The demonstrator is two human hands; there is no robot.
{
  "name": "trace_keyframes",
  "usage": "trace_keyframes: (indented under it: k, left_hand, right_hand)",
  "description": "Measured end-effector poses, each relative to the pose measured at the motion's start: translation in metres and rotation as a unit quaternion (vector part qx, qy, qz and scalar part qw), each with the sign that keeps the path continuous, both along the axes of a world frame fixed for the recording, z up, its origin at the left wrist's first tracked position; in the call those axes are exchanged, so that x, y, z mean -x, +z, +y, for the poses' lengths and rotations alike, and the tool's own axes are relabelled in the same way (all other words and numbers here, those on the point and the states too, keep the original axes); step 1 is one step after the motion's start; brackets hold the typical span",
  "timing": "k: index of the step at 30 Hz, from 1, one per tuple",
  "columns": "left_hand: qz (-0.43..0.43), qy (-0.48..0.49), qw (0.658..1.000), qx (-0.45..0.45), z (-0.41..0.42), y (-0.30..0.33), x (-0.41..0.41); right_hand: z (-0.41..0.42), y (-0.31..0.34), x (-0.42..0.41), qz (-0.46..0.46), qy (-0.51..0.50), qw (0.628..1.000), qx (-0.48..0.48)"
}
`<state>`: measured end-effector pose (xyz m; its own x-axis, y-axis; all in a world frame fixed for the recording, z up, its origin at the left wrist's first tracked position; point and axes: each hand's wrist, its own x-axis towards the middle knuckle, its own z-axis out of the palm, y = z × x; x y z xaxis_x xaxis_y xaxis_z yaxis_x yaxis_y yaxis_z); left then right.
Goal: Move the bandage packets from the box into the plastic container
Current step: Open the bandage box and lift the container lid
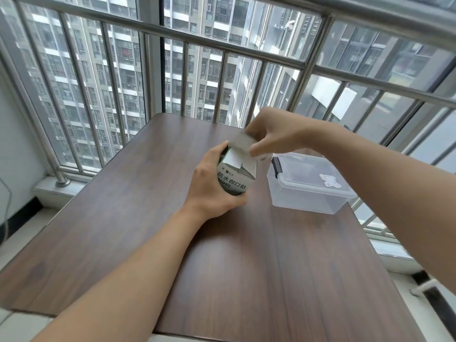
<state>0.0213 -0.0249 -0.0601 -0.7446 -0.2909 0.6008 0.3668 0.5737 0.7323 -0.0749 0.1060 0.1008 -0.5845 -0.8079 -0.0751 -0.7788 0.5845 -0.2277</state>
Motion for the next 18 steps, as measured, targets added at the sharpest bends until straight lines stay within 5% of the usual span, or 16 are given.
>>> trace_keyframes:
  k: [4,7,9,14,18]
  left_hand:
    - [-0.003,-0.014,0.999,-0.033,0.004,-0.001,0.000]
    - [-0.003,-0.005,0.999,-0.053,0.002,-0.006,0.003]
    - [-0.006,0.011,0.998,-0.054,-0.002,-0.008,0.005]
    - [-0.013,0.015,0.997,-0.080,0.000,-0.004,0.005]
    - [0.160,0.093,0.983,0.013,0.008,0.006,-0.001]
  right_hand:
    - [0.010,-0.010,0.011,0.054,-0.054,0.989,0.128]
    - [0.020,-0.031,0.022,0.106,-0.217,0.914,0.327]
    - [0.031,-0.043,0.023,0.069,-0.292,0.878,0.373]
    - [0.086,-0.063,0.014,0.052,-0.292,0.954,0.049]
    - [0.117,-0.078,0.009,-0.017,-0.312,0.950,-0.009]
